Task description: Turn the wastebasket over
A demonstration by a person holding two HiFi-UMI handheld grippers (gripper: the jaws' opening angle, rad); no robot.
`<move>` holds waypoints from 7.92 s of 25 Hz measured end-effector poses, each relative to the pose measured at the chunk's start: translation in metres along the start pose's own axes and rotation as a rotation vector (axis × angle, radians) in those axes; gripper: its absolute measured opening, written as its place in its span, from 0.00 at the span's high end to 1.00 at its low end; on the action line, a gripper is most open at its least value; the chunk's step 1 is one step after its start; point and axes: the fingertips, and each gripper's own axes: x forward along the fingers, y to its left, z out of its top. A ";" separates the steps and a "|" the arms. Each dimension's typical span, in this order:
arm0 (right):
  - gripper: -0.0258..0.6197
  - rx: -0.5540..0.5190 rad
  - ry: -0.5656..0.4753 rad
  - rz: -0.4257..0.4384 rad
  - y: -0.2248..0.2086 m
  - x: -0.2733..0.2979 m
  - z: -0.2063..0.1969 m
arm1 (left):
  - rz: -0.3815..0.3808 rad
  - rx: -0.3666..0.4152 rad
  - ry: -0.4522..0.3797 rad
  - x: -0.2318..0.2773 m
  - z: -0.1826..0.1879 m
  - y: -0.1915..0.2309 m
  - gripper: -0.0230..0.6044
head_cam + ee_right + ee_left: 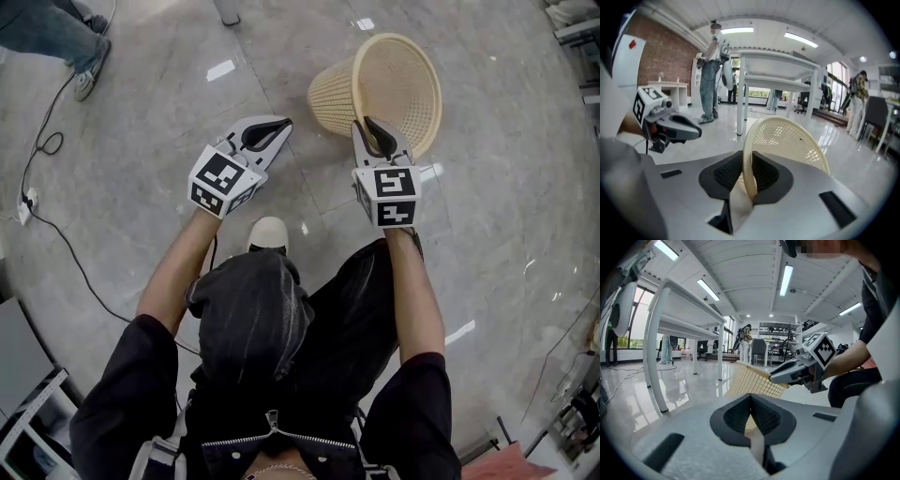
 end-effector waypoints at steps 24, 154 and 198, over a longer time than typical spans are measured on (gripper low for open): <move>0.87 0.193 0.227 -0.316 -0.127 -0.096 -0.136 | -0.104 0.019 0.010 0.065 -0.018 -0.050 0.96; 0.80 0.457 0.311 -0.230 -0.127 -0.055 -0.218 | -0.303 -0.056 -0.108 0.121 0.060 -0.056 0.74; 0.74 0.418 0.018 -0.117 -0.118 -0.073 -0.079 | -0.482 -0.008 -0.029 0.141 0.042 -0.126 0.74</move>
